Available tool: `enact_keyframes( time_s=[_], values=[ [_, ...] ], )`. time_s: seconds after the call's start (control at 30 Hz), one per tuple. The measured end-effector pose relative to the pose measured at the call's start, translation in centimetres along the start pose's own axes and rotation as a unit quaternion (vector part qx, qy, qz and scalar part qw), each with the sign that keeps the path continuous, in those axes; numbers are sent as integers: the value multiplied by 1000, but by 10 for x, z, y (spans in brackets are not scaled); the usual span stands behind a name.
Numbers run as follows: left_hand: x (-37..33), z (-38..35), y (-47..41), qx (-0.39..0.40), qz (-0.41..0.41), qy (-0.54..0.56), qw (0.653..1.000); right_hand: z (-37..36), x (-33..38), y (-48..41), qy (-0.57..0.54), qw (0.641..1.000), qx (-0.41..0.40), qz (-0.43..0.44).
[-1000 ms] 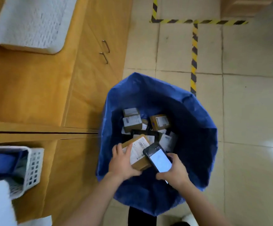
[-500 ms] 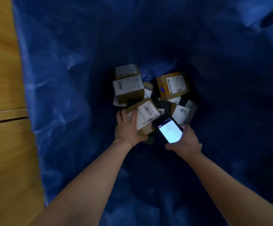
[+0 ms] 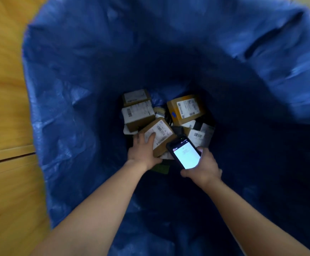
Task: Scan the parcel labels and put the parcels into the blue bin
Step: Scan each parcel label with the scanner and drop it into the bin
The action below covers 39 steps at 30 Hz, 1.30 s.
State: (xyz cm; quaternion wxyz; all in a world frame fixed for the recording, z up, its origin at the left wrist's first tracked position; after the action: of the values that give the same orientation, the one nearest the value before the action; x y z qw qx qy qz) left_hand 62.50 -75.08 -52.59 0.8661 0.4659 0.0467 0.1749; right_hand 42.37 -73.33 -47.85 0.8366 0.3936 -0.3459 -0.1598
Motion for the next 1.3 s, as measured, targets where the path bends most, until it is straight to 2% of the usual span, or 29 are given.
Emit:
enact_keyframes(
  time_s=[0.13, 0.37, 0.6, 0.77, 0.93, 1.13, 1.3],
  values=[
    [-5, 39, 46, -45, -9, -15, 999, 32, 19, 44, -17, 1000, -17, 16],
    [-16, 111, 171, -92, -51, 38, 994, 108, 50, 162, -76, 992, -77, 60],
    [-53, 153, 290, -137, -132, -22, 981, 186, 23, 289, -176, 963, -173, 109],
    [-134, 169, 391, -191, -227, -39, 954, 257, -44, 383, -259, 925, -256, 106],
    [-248, 140, 502, -212, -329, -30, 920, 329, -138, 481, -282, 890, -349, 84],
    [-381, 53, 622, -176, -470, -83, 861, 384, -262, 598, -285, 840, -460, 27],
    [-477, -19, 700, -101, -565, -140, 807, 395, -353, 678, -300, 783, -544, -34]
  ],
)
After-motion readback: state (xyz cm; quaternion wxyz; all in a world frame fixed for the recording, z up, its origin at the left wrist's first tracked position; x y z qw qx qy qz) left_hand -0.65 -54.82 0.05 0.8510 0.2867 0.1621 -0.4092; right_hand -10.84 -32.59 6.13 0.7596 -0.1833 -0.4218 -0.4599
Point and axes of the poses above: each hand's wrist, its own y-axis away from the middle knuckle, its own z-axis out of the back of the hand, x = y × z, the point moved 3 cm from there along -y, towards the middle knuckle, and after that the axes turned 14 degrees about z, right-handed, at the moved point
